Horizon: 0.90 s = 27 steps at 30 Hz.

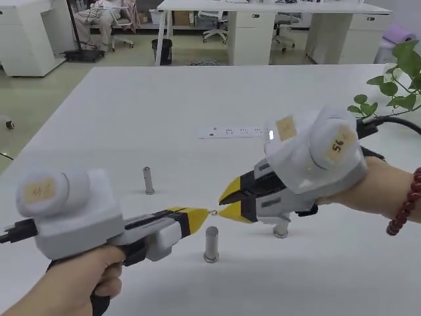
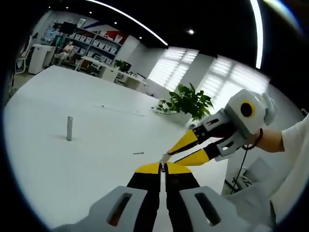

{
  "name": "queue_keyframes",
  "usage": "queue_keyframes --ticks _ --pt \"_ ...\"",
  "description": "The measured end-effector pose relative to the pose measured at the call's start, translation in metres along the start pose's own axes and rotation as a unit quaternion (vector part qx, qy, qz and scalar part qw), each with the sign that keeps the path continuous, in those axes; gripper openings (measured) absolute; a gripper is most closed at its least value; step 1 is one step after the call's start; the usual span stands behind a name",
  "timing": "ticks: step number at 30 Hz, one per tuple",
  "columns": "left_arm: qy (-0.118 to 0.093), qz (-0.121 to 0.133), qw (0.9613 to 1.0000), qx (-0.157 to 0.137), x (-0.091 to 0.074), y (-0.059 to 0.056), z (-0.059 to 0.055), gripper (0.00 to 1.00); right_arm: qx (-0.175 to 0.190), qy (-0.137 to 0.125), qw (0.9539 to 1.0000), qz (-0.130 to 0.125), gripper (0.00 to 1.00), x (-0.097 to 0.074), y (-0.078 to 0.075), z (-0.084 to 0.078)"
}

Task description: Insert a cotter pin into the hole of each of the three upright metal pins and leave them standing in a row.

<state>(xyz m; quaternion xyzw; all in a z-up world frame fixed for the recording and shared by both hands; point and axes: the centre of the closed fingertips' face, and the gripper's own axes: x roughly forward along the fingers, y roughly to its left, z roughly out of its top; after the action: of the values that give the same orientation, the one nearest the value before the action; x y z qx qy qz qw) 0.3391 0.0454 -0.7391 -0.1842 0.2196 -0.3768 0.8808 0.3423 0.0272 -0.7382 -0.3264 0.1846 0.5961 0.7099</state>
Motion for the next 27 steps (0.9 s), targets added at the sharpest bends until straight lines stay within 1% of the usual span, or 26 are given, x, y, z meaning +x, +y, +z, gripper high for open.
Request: queue_keyframes --ticks 1,2,3,5,7,8,10,11,12,13,15,16,18,19,21,23,24,25,26,27 --pt "0.001 0.000 1.0000 0.007 -0.001 0.000 0.000 0.00 0.019 -0.005 0.9998 0.008 0.12 -0.002 0.001 -0.001" --pt "0.001 -0.001 0.9999 0.015 -0.001 0.000 0.000 0.00 0.035 -0.009 0.9993 0.009 0.12 -0.003 0.000 -0.001" --pt "0.001 -0.003 0.9998 0.020 -0.002 0.000 0.000 0.00 0.046 -0.013 0.9987 0.019 0.13 -0.004 0.002 -0.001" --pt "0.002 -0.008 0.9995 0.031 -0.003 0.000 -0.001 0.00 0.074 -0.020 0.9966 0.031 0.14 -0.006 0.005 -0.001" --pt "0.004 -0.014 0.9990 0.043 -0.004 -0.002 -0.001 0.00 0.099 -0.035 0.9930 0.053 0.15 -0.008 0.010 0.001" --pt "0.004 -0.020 0.9986 0.049 -0.004 -0.004 -0.001 0.00 0.119 -0.043 0.9900 0.064 0.16 -0.009 0.013 0.002" --pt "0.002 -0.032 0.9981 0.054 -0.005 -0.008 -0.001 0.00 0.132 -0.052 0.9867 0.080 0.16 -0.011 0.017 0.002" --pt "0.002 -0.040 0.9976 0.057 -0.006 -0.011 -0.001 0.00 0.135 -0.056 0.9856 0.085 0.16 -0.012 0.017 0.002" --pt "0.001 -0.043 0.9972 0.061 -0.006 -0.012 -0.001 0.00 0.137 -0.058 0.9847 0.091 0.16 -0.014 0.018 0.001" --pt "0.003 -0.051 0.9964 0.068 -0.007 -0.014 -0.001 0.00 0.143 -0.061 0.9829 0.099 0.16 -0.015 0.020 0.001" --pt "0.004 -0.061 0.9956 0.071 -0.007 -0.016 -0.001 0.00 0.149 -0.068 0.9807 0.107 0.16 -0.017 0.023 0.002" --pt "0.004 -0.071 0.9948 0.073 -0.008 -0.019 -0.001 0.00 0.153 -0.072 0.9789 0.114 0.16 -0.019 0.025 0.002" --pt "0.008 -0.082 0.9934 0.080 -0.009 -0.023 -0.003 0.00 0.151 -0.077 0.9783 0.120 0.16 -0.020 0.027 0.002" --pt "0.010 -0.090 0.9923 0.084 -0.010 -0.025 -0.004 0.00 0.150 -0.079 0.9770 0.129 0.16 -0.022 0.030 0.002" --pt "0.010 -0.107 0.9906 0.085 -0.011 -0.031 -0.005 0.00 0.152 -0.085 0.9750 0.138 0.16 -0.023 0.032 0.003" --pt "0.012 -0.117 0.9892 0.088 -0.011 -0.034 -0.006 0.00 0.152 -0.088 0.9726 0.153 0.16 -0.024 0.037 0.004" --pt "0.015 -0.123 0.9876 0.097 -0.012 -0.036 -0.008 0.00 0.152 -0.090 0.9717 0.156 0.16 -0.025 0.039 0.004" --pt "0.016 -0.124 0.9871 0.100 -0.013 -0.037 -0.009 0.00 0.152 -0.091 0.9713 0.159 0.16 -0.025 0.039 0.004" --pt "0.018 -0.131 0.9858 0.103 -0.013 -0.039 -0.010 0.00 0.154 -0.092 0.9691 0.169 0.16 -0.026 0.043 0.004" --pt "0.020 -0.137 0.9848 0.105 -0.014 -0.041 -0.011 0.00 0.157 -0.094 0.9680 0.172 0.16 -0.026 0.044 0.005"
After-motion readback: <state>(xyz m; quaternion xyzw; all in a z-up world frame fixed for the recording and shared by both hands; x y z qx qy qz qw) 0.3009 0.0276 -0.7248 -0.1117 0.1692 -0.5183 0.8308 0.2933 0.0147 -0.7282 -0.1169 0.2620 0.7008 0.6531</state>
